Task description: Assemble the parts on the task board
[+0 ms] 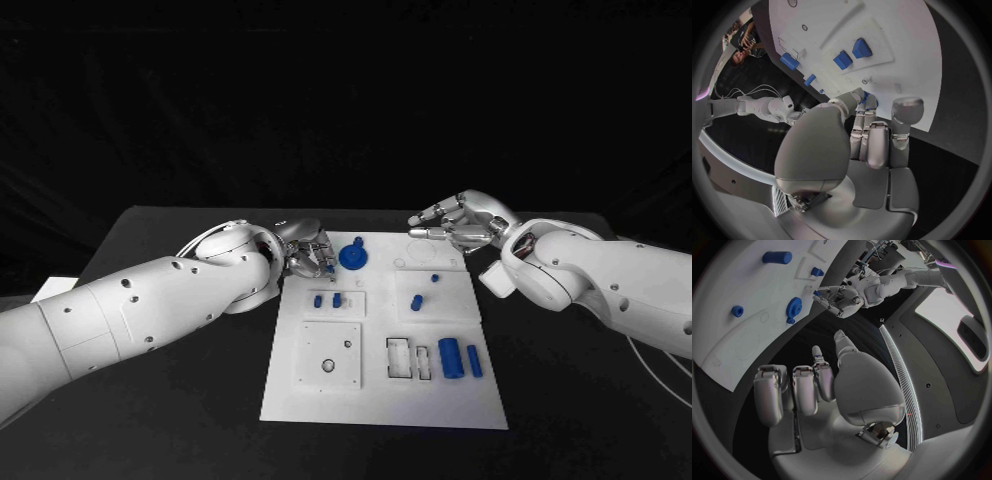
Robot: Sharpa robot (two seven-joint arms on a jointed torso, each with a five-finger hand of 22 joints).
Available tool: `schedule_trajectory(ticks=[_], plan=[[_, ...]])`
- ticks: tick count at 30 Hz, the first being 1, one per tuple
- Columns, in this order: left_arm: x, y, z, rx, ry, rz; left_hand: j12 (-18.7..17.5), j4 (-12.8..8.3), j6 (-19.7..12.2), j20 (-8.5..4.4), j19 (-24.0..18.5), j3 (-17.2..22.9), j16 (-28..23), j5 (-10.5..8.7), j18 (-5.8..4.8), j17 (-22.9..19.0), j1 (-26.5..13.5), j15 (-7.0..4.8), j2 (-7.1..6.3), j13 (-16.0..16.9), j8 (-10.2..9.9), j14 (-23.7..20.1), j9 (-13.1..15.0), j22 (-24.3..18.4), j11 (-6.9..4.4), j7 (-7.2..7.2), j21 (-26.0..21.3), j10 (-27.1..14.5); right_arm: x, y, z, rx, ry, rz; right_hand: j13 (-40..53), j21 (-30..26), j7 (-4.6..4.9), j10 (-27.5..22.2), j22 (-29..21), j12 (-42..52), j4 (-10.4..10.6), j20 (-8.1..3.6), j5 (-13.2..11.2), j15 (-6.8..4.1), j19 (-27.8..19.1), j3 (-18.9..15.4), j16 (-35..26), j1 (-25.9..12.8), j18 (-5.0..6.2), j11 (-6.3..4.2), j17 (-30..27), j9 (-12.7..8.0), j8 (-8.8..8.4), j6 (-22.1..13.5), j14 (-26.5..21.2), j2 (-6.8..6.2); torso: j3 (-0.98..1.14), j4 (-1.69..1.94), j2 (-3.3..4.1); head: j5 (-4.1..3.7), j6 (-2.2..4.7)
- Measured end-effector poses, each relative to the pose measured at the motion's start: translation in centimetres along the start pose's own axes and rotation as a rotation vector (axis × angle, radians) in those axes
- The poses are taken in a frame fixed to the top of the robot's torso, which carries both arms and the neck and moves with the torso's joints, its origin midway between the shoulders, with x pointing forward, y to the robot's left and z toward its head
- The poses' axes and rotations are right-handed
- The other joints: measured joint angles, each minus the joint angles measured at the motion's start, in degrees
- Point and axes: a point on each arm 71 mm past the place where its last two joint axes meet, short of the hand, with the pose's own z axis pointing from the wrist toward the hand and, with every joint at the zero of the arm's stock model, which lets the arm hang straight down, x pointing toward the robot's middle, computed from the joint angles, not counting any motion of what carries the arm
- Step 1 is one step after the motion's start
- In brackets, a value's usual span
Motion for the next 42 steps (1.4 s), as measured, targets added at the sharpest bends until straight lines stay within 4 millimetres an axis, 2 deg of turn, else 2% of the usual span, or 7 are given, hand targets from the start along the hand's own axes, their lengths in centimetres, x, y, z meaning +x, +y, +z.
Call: schedule_trajectory(ticks=[33, 42], plan=[[1.3, -0.2, 0.5, -0.01, 0.065, 0.028, 0.0, 0.0, -0.01, 0.0, 0.0, 0.0, 0.0, 0.01, 0.0, -0.01, -0.23, 0.0, -0.24, 0.0, -0.1, 0.0, -0.04, 0.12, 0.05, -0.01, 0.0, 0.35, 0.0, 0.0, 0.0, -0.003, -0.001, 0.0, 0.0, 0.0, 0.0, 0.0, -0.02, 0.0, 0.0, 0.0, 0.0, 0.0, 0.0, 0.0, 0.0, 0.0, 0.0, 0.0, 0.03, -0.03, 0.0, 0.0, 0.0, 0.0, 0.04, -0.01, 0.01, -0.09, -0.3], [1.5, -0.1, 0.7, -0.021, 0.077, 0.04, -1.33, -0.16, -0.31, 0.0, 0.0, 0.15, 0.23, 0.01, 0.01, -0.02, -0.71, 0.0, -0.5, -0.12, -0.78, 0.0, -0.34, 0.37, 0.12, 0.29, 0.22, 0.29, 0.0, 0.0, 0.0, -0.004, 0.0, 0.0, 0.0, 0.0, 0.0, 0.0, -0.03, 0.0, 0.0, 0.0, 0.0, 0.0, 0.0, 0.0, 0.0, 0.0, 0.0, 0.0, 0.03, -0.03, 0.0, 0.0, 0.0, 0.0, 0.03, -0.03, 0.02, -0.2, -0.32]])
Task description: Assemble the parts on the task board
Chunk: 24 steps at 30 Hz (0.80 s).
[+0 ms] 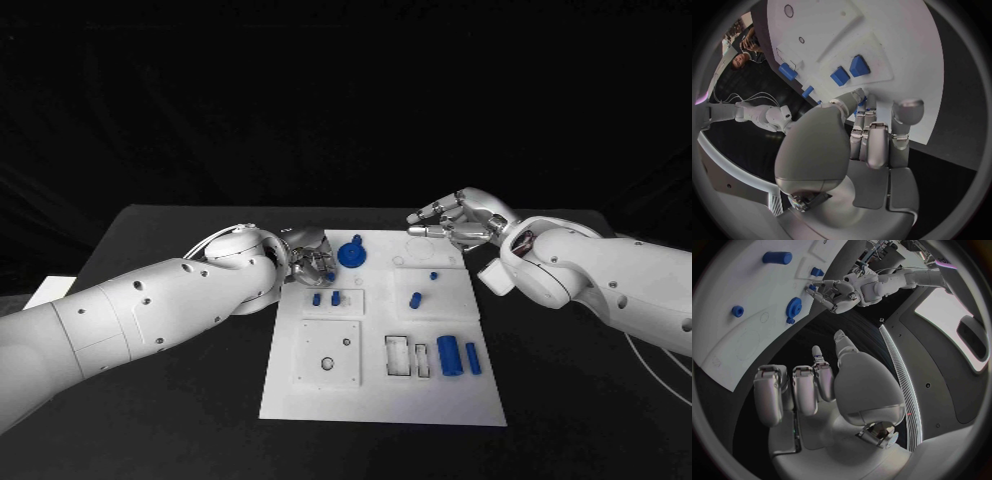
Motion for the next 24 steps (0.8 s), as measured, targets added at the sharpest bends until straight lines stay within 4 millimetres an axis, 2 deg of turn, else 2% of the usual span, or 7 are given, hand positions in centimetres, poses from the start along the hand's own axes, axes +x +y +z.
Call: schedule_trajectory(ticks=[10, 17, 24], plan=[[0.02, 0.15, -0.02, -0.006, 0.006, 0.011, -0.78, -0.35, -0.95, 0.0, 0.0, 0.35, 0.0, 0.0, -0.01, 0.0, -0.57, 0.42, -0.35, -0.02, -1.23, 0.0, -0.49, 0.42, 0.7, 0.94, 0.37, -0.7, -0.03, -0.02, -0.03, 0.0, 0.0, 0.0, 0.0, 0.0, 0.0, 0.0, 0.0, 0.0, 0.0, 0.0, 0.0, 0.0, 0.0, 0.0, 0.0, 0.0, 0.0, 0.0, 0.0, 0.0, 0.0, 0.0, 0.0, 0.0, 0.0, 0.03, -0.03, -0.09, -0.11], [0.15, 0.21, -0.02, -0.008, 0.01, 0.016, -1.82, -0.8, -6.4, 0.02, 0.02, 0.8, 0.0, 0.0, 0.0, -0.21, -1.32, 0.63, -1.1, -0.07, -1.88, 0.21, -2.19, 0.66, 0.9, 1.25, 0.37, -0.91, -0.06, -0.04, -0.03, 0.001, -0.001, -0.001, 0.0, 0.0, 0.0, 0.0, -0.01, -0.15, 0.17, 0.0, 0.0, 0.0, 0.0, -0.17, -0.24, 0.0, 0.0, 0.0, -0.01, -0.01, 0.0, 0.0, 0.0, 0.0, -0.01, 0.03, -0.04, -0.05, -0.13], [0.05, 0.44, -0.09, -0.013, 0.008, 0.016, -2.14, -0.81, -7.91, 0.41, 0.0, 0.81, 0.0, 0.0, -0.01, -0.36, -1.54, 0.83, -1.32, -0.02, -1.88, 0.01, -2.42, 0.83, 1.11, 1.73, 0.37, -1.12, -0.15, -0.11, -0.06, 0.003, -0.004, -0.002, 0.06, -0.68, 0.16, -2.64, -0.01, -4.57, 0.09, 0.0, 0.0, 0.0, 0.0, -0.61, -1.12, 0.31, 0.0, -0.06, -0.01, -0.01, 0.0, -0.16, 0.0, 0.3, -0.01, 0.03, -0.04, -0.14, -0.02]])
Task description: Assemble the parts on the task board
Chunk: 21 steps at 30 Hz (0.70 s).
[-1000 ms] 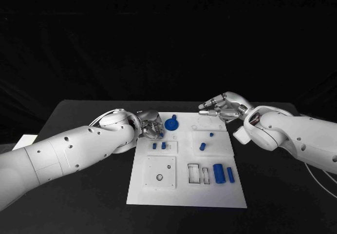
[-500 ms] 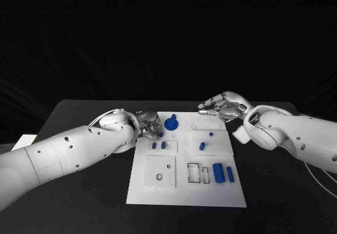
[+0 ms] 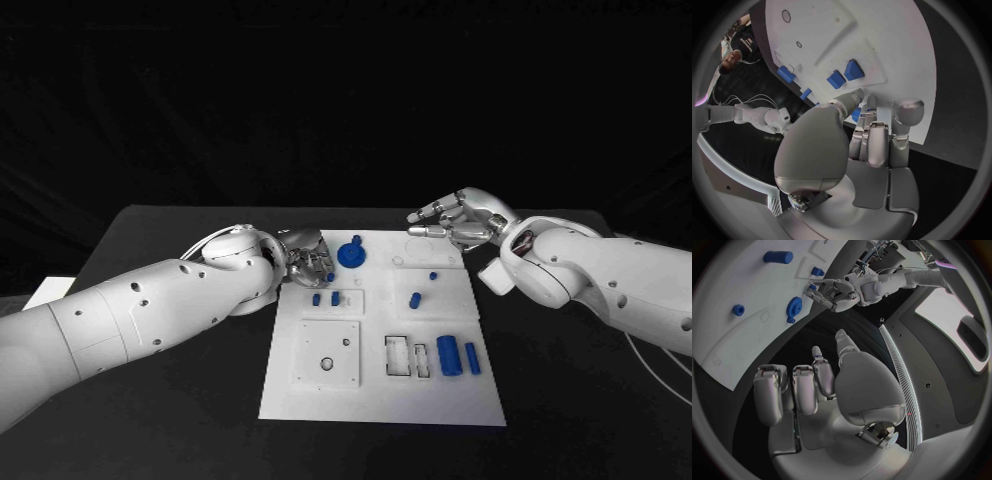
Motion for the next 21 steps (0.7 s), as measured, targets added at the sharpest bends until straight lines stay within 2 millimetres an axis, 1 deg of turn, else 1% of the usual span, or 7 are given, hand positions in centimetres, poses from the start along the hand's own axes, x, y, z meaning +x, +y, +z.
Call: schedule_trajectory(ticks=[5, 11, 14, 16, 17, 19, 21], plan=[[-0.1, 0.4, -0.2, -0.008, -0.006, -0.001, 0.0, 0.0, -0.62, 0.01, -0.01, 0.0, 0.0, 0.0, 0.0, -0.06, 0.0, 0.0, 0.0, 0.01, 0.0, 0.0, 0.0, 0.0, 0.3, 0.02, 0.0, -0.3, -0.2, -0.1, -0.1, 0.004, -0.004, -0.003, -3.61, -0.41, -0.02, -6.21, 0.0, -12.57, -0.08, 0.0, 0.0, 0.0, 0.0, -0.67, -0.71, 0.68, 0.0, 0.05, 0.0, 0.0, 0.0, -0.84, 0.0, 0.68, 0.0, 0.0, 0.0, -0.03, 0.04], [-0.4, 1.5, -0.8, -0.019, -0.027, -0.015, -0.38, -0.31, -0.24, 0.01, -0.01, 0.32, 0.0, 0.0, 0.0, -0.33, 0.0, 0.0, 0.0, 0.0, 0.29, 0.0, 0.13, 0.62, 0.31, -0.07, 0.52, -0.32, -0.7, -0.5, -0.3, 0.017, -0.013, -0.032, -24.16, -0.68, -0.57, -18.59, 0.04, -40.61, -1.37, 0.0, -0.91, 0.0, 0.0, 0.96, -2.18, 4.64, 0.01, -0.02, -0.01, 0.15, 0.26, -0.41, 0.0, 2.43, 0.0, -0.03, 0.0, -0.15, 0.18], [-0.8, 2.7, -1.4, -0.02, -0.054, -0.079, -0.38, -0.13, 1.78, 0.21, 0.2, 0.5, 0.7, 0.0, 0.01, 0.9, 0.0, 0.43, 0.0, 0.13, 1.01, -0.01, 0.44, 1.71, 0.31, -0.02, 1.75, -0.31, -1.1, -0.9, -0.6, 0.027, -0.014, -0.084, -35.67, -0.97, -0.46, -19.88, 0.04, -52.13, -2.98, 0.0, -1.24, 0.0, 0.0, 4.17, -2.82, 7.84, 0.0, 0.46, -0.01, 0.15, 0.36, 1.34, 0.0, 1.86, 0.01, -0.04, -0.03, -0.35, 0.33], [-1.2, 3.4, -1.9, -0.009, -0.076, -0.151, -0.38, -0.14, 2.62, 0.34, 0.07, 1.11, 0.9, 0.0, 0.01, 1.36, 0.0, 0.43, 0.0, 0.25, 1.47, -0.01, 0.52, 1.9, 0.31, 0.33, 1.94, -0.31, -1.3, -1.0, -0.8, 0.032, -0.011, -0.132, -40.98, -0.97, -0.36, -19.24, 0.04, -56.54, -4.15, 0.0, -1.24, 0.0, 0.0, 6.32, -3.22, 8.9, 0.0, 0.2, -0.01, 0.15, 0.48, 2.29, 0.0, 0.94, 0.03, -0.03, -0.06, -0.59, 0.49], [-1.4, 3.8, -2.2, 0.004, -0.094, -0.213, -0.38, -0.16, 2.99, 0.42, -0.01, 1.12, 0.86, 0.0, 0.01, 0.76, 0.0, 0.43, 0.0, 0.3, 1.47, -0.01, 0.52, 1.32, 0.31, 0.4, 1.21, -0.31, -1.4, -1.1, -0.9, 0.035, -0.006, -0.17, -42.6, -0.97, -0.3, -18.61, 0.04, -57.8, -4.66, 0.0, -1.11, 0.0, 0.0, 7.19, -3.49, 9.59, 0.0, 0.24, -0.01, 0.15, 0.48, 3.01, 0.0, 0.81, 0.04, -0.03, -0.07, -0.73, 0.59], [-1.8, 4.3, -2.7, 0.029, -0.124, -0.325, 0.22, -0.16, 3.55, 0.88, -1.33, 1.12, -2.53, 0.0, 0.0, -5.9, -0.38, 0.99, 0.39, 0.51, 1.69, -0.65, 0.52, -4.26, 0.35, 0.43, -5.15, -0.27, -1.4, -1.1, -1.1, 0.038, 0.005, -0.234, -47.73, -0.97, 0.07, -16.79, 0.04, -61.27, -5.67, 0.0, -0.88, 0.0, 0.0, 10.12, -3.54, 9.94, 0.0, 0.41, -0.01, 0.11, 0.48, 4.29, 0.0, -0.07, 0.04, -0.02, -0.07, -1.07, 0.81], [-2.2, 4.6, -3.3, 0.064, -0.158, -0.476, 1.47, -0.1, 3.96, 1.05, -3.37, 1.06, -5.33, 0.0, 0.13, -10.98, -0.77, 0.99, 0.78, 0.92, 1.82, -2.55, 0.52, -8.53, 0.68, 0.22, -10.26, 0.13, -1.2, -0.9, -1.4, 0.038, 0.022, -0.319, -50.35, -0.98, -0.17, -16.23, 0.04, -63.01, -6.22, 0.0, -0.88, 0.0, 0.0, 11.77, -3.54, 9.48, 0.0, 0.41, -0.01, 0.11, 0.48, 5.11, 0.0, -0.82, 0.04, 0.0, -0.07, -1.37, 0.97]])
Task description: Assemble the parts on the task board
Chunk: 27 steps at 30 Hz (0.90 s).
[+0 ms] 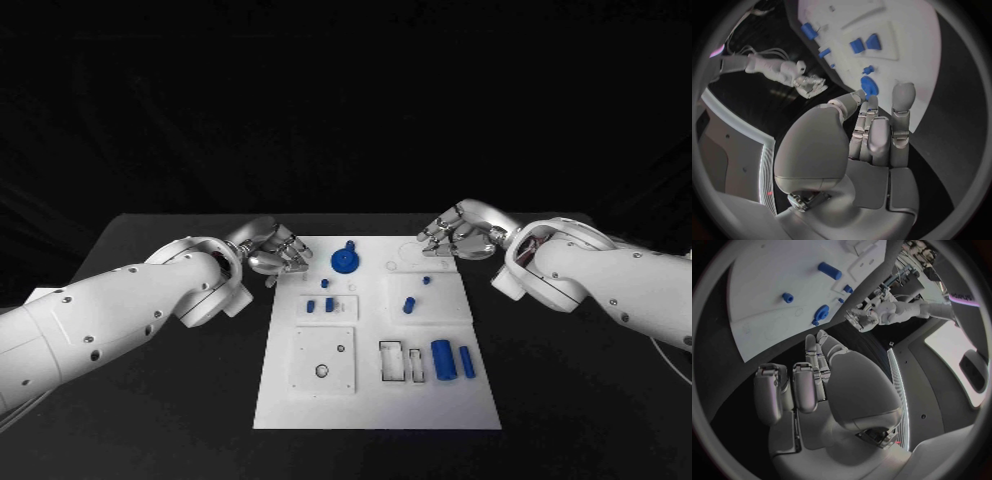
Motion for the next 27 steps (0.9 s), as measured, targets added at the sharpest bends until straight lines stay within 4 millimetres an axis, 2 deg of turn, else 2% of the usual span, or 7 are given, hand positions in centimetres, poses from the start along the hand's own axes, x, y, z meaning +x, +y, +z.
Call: schedule_trajectory(ticks=[2, 3, 7, 9, 12, 21, 27], plan=[[-0.4, 0.0, -0.6, 0.03, -0.025, -0.136, 1.14, 0.54, 0.39, 0.1, -1.33, -0.54, -1.38, 0.0, 1.04, -2.48, -0.54, -0.1, 0.54, 0.47, 0.43, -1.2, 0.0, -2.2, -0.36, 0.01, -2.71, 0.39, 0.2, 0.3, -0.2, -0.001, 0.015, -0.08, -2.14, -0.23, 0.03, 0.27, 0.0, -1.27, -0.27, 0.0, 0.0, 0.0, 0.0, 1.36, -0.12, -0.58, 0.0, 0.27, 0.0, 0.0, 0.0, 0.43, 0.0, -1.02, -0.03, 0.0, 0.02, -0.3, 0.12], [-0.6, 0.0, -0.9, 0.043, -0.037, -0.2, 1.71, 0.79, 0.39, 0.14, -1.83, -0.79, -1.77, 0.0, 1.17, -3.19, -0.66, -0.14, 0.66, 0.73, 0.46, -1.6, 0.0, -2.84, -0.37, 0.01, -3.55, 0.39, 0.3, 0.4, -0.3, -0.001, 0.022, -0.12, -2.87, -0.35, -0.06, 0.36, 0.0, -1.67, -0.34, 0.15, 0.0, 0.0, 0.1, 1.85, -0.27, -0.8, 0.0, 0.35, 0.0, 0.0, 0.0, 0.72, 0.0, -1.23, -0.07, 0.01, 0.03, -0.42, 0.16], [-1.1, 0.0, -2.1, 0.08, -0.089, -0.484, 3.54, 0.78, 0.59, 0.2, -2.61, -2.08, -2.01, 0.0, 1.18, -4.3, -0.64, -0.32, 1.41, 1.6, 0.74, -2.14, -0.01, -4.03, -0.37, -0.19, -5.13, 0.39, 0.6, 1.0, -0.7, 0.004, 0.048, -0.286, -5.31, -0.56, -0.22, 0.36, -0.01, -3.09, -0.18, 0.42, -0.27, 0.03, 0.01, 2.96, -0.81, -2.2, -0.01, 0.36, -0.22, 0.0, 0.0, 1.25, -0.03, -2.63, -0.18, 0.03, 0.04, -0.98, 0.33], [-1.2, 0.2, -2.7, 0.086, -0.113, -0.617, 4.24, 0.93, 0.59, 0.19, -2.59, -2.65, -2.01, 0.0, 1.18, -4.51, -0.81, -0.28, 1.57, 1.95, 0.74, -2.26, -0.02, -4.28, -0.37, -0.19, -5.28, 0.39, 0.8, 1.2, -0.9, 0.01, 0.059, -0.371, -6.46, -1.15, -0.2, 0.37, -0.01, -3.76, 0.03, 0.42, -0.93, 0.42, 0.01, 3.34, -1.48, -2.72, 0.92, 0.36, -1.08, 0.0, -0.16, 1.41, -0.01, -3.29, -0.25, 0.04, 0.03, -1.27, 0.35], [-1.0, 0.4, -3.6, 0.089, -0.136, -0.763, 5.39, 0.87, 0.59, 0.18, -2.99, -3.44, -2.01, 0.0, 1.19, -4.68, -1.04, -0.28, 1.81, 2.51, 0.97, -2.27, -0.08, -4.49, -0.61, -0.19, -5.65, 0.15, 1.2, 1.5, -1.0, 0.017, 0.074, -0.476, -8.03, -1.73, -0.2, 0.37, -0.26, -4.5, 0.14, 0.74, -1.15, 0.42, -0.04, 4.05, -2.0, -2.87, 0.93, 0.36, -2.13, -0.1, -0.47, 1.42, -0.01, -3.91, -0.43, 0.1, -0.04, -1.56, 0.34], [-0.7, 0.2, -4.7, 0.094, -0.166, -0.963, 6.43, 0.89, 0.58, 0.18, -2.99, -4.13, -2.23, 0.0, 1.18, -5.23, -1.04, -0.26, 1.8, 3.06, 0.97, -2.7, -0.14, -5.07, -0.78, -0.2, -6.42, -0.44, 2.8, 2.2, -0.9, 0.014, 0.104, -0.642, -12.92, -2.44, -0.2, 0.66, -1.26, -5.71, 0.44, 0.83, -1.72, 0.82, 0.01, 7.67, -2.66, -3.37, 0.93, 0.66, -3.35, -0.1, -0.47, 1.42, -0.01, -5.31, -0.81, 0.24, -0.18, -1.82, 0.05], [-0.7, 0.2, -4.9, 0.097, -0.179, -1.002, 6.89, 0.96, 0.58, 0.18, -3.39, -4.32, -2.45, 0.0, 1.18, -5.53, -1.26, -0.26, 2.02, 3.27, 0.96, -2.7, -0.14, -5.44, -0.58, -0.2, -6.98, -0.65, 3.7, 2.4, -0.6, 0.006, 0.121, -0.679, -14.54, -2.44, -0.2, 0.87, -1.44, -5.96, 0.46, 0.82, -2.22, 0.82, 0.01, 9.25, -2.66, -3.37, 0.92, 0.86, -3.71, -0.09, -0.47, 1.42, -0.01, -5.31, -0.94, 0.31, -0.22, -2.04, -0.18]])
